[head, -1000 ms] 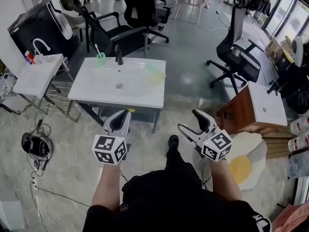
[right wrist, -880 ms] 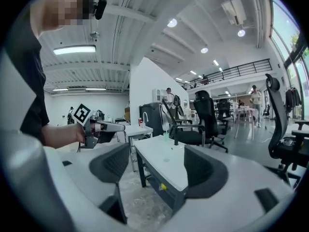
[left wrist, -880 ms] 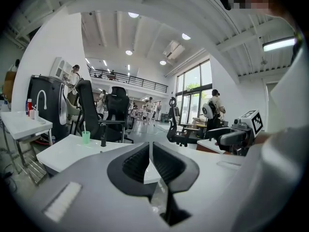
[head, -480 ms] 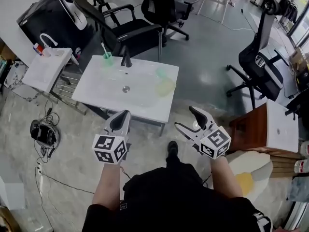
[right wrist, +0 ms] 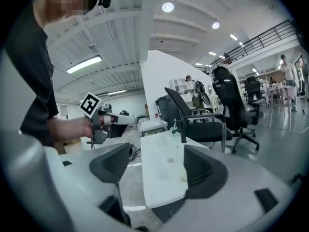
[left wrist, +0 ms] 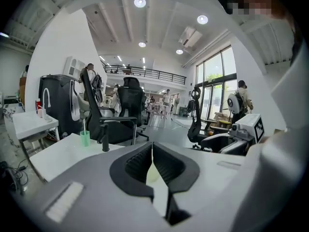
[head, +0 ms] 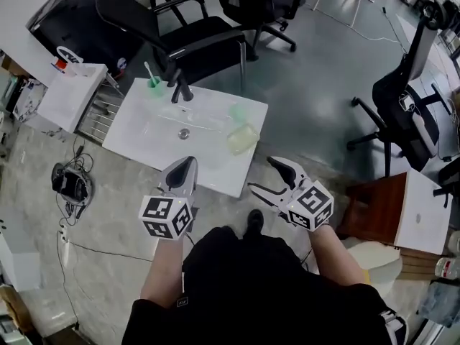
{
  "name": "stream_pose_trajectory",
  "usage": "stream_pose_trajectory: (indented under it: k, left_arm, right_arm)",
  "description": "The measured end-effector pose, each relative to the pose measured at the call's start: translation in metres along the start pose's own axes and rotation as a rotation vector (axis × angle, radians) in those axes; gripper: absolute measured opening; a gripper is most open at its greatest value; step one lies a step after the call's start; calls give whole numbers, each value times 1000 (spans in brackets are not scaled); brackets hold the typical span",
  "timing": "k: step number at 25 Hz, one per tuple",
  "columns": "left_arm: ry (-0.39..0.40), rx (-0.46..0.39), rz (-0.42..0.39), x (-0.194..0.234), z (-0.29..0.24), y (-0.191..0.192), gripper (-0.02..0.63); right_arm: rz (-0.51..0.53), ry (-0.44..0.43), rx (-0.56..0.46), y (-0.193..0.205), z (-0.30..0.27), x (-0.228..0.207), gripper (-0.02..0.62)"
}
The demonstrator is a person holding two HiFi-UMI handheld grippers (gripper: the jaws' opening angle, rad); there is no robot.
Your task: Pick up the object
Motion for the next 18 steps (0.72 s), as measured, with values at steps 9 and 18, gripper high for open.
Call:
stream_pose_trajectory:
  k: [9,18]
  left_arm:
    - [16,-11,14,40,-1,0,15]
    - [39,-21,65,96,23,17,14]
  right_arm:
    - [111,28,98,-7,-51,-13,319]
    - [195,19,222,-3,-109,7,319]
Point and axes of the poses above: the fingertips, and each gripper's own axes: z backward along the fingers, x to its left, y out of its underside, the point moved 7 cm from there along z, backward along the fingers, and after that the axes turned 14 degrees about y, right-handed, at the moved point
